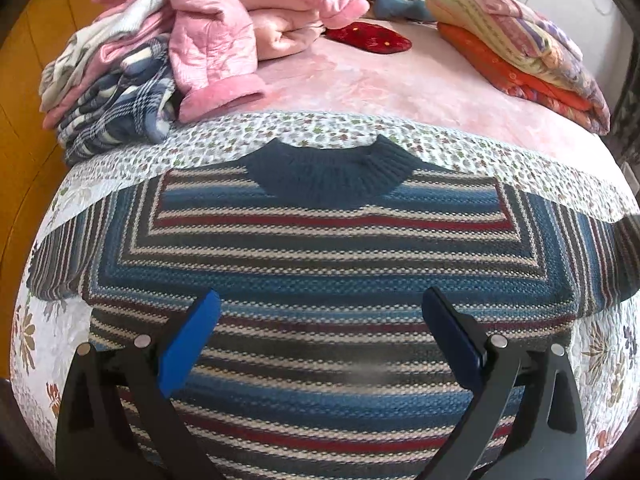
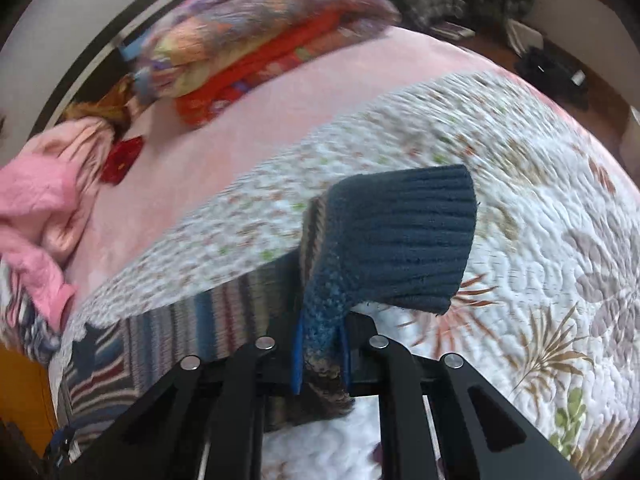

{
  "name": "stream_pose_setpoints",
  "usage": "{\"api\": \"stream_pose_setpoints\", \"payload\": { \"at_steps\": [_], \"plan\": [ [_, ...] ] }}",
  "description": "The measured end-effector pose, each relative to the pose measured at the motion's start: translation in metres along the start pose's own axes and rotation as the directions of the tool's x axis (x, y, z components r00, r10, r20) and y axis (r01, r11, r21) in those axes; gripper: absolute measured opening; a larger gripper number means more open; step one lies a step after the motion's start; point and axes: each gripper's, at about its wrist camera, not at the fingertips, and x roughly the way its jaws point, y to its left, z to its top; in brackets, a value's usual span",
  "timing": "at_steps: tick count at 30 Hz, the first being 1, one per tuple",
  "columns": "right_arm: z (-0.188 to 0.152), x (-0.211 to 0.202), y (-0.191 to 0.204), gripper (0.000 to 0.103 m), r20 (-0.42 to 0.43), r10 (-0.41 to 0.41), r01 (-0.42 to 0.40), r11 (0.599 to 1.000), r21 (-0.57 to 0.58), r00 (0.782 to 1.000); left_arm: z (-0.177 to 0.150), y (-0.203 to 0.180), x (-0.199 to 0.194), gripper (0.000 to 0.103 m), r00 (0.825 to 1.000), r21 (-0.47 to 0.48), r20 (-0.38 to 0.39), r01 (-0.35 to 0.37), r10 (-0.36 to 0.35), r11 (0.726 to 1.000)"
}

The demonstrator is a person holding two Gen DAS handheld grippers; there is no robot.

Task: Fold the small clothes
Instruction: 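Fold the held sleeve across the sweater body and open the right gripper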

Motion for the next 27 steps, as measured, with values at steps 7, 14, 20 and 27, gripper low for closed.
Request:
{"api": "stream_pose_setpoints", "payload": {
  "at_steps": [7, 14, 20, 27],
  "plan": [
    [-0.035, -0.012, 0.097, 0.013, -0.064, 0.127, -0.135, 0.982, -0.134, 0.99, -0.007, 0.018, 0.005, 0.1, 1.0, -0.03, -0.019, 0.024, -0.025, 0.999],
    [-0.077, -0.007, 0.175, 0.013, -0.142, 0.198, -0.225, 0.952, -0.208, 0.97, -0.014, 0.034, 0.003, 0.1, 0.999, -0.033, -0.013, 0.047, -0.048, 0.998],
    [-0.112, 0.004, 0.232, 0.013, -0.209, 0.212, -0.268, 0.918, -0.293, 0.955, -0.016, 0.05, 0.003, 0.1, 0.998, -0.048, -0.019, 0.06, -0.061, 0.997],
    [-0.159, 0.035, 0.265, 0.013, -0.282, 0.108, -0.226, 0.872, -0.433, 0.953, -0.019, 0.061, 0.002, 0.1, 0.998, -0.046, -0.025, 0.061, -0.062, 0.997]
  ]
}}
